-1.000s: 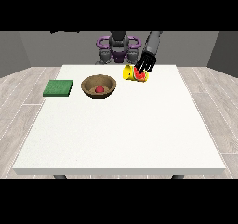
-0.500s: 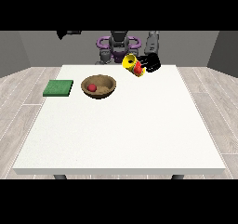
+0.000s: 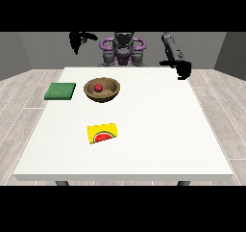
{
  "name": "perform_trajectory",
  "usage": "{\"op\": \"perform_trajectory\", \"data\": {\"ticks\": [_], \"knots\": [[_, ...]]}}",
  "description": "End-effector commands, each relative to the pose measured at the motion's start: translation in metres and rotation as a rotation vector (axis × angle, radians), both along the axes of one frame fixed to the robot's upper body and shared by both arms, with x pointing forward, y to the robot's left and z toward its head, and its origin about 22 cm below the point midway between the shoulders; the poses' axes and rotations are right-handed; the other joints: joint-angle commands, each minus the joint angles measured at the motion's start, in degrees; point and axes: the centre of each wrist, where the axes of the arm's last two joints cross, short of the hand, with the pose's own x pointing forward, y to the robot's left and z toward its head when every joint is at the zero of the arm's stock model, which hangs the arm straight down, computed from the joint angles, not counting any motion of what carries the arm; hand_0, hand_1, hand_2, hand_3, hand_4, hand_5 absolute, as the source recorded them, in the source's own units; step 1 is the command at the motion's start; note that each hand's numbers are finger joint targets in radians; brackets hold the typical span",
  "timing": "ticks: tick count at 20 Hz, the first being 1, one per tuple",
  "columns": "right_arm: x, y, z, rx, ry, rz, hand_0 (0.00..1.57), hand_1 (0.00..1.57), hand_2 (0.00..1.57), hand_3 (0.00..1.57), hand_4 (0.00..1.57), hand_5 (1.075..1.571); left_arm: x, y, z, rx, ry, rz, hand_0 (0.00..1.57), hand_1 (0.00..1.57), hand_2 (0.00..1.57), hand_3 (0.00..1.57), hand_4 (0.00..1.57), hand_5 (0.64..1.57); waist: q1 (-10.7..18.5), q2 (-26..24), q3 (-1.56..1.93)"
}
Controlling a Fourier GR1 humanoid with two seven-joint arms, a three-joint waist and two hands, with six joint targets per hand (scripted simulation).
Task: Pick the cup and pour the ball into the bowl, then pick the bowl and place it on the pad
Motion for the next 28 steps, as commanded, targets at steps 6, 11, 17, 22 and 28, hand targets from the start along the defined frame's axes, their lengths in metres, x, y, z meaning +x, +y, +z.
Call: {"op": "perform_trajectory", "data": {"ticks": [6,11,17,22,28], "knots": [[0.033,-0.012,-0.041,0.040,0.101,-0.021,0.00,0.00,0.00,0.00,0.48,1.570,0.005,0.094,0.110,0.075,-0.051,-0.042,0.00,0.00,0.00,0.00,0.00,1.515,0.8,2.2,0.38],[0.054,0.000,-0.086,0.118,0.112,-0.026,0.00,0.00,0.00,0.00,0.40,1.569,0.004,0.094,0.162,0.180,-0.075,-0.026,0.00,0.00,0.00,0.00,0.00,1.522,0.8,4.6,0.41],[0.070,-0.015,-0.116,0.141,0.145,0.004,0.00,0.00,0.00,0.00,0.33,1.571,-0.011,0.122,0.213,0.204,-0.119,0.019,0.00,0.00,0.00,0.00,0.00,1.541,-1.3,5.2,0.39],[0.086,-0.009,-0.142,0.144,0.180,0.015,0.00,0.00,0.00,0.00,0.29,1.570,-0.019,0.111,0.262,0.214,-0.146,0.006,0.00,0.00,0.00,0.00,0.00,1.545,-0.8,5.9,0.42],[0.100,-0.024,-0.151,0.228,0.274,-0.013,0.00,0.00,0.00,0.00,0.40,1.570,-0.023,0.114,0.259,0.200,-0.113,-0.014,0.00,0.00,0.00,0.00,0.00,1.540,0.0,2.8,0.39]]}}
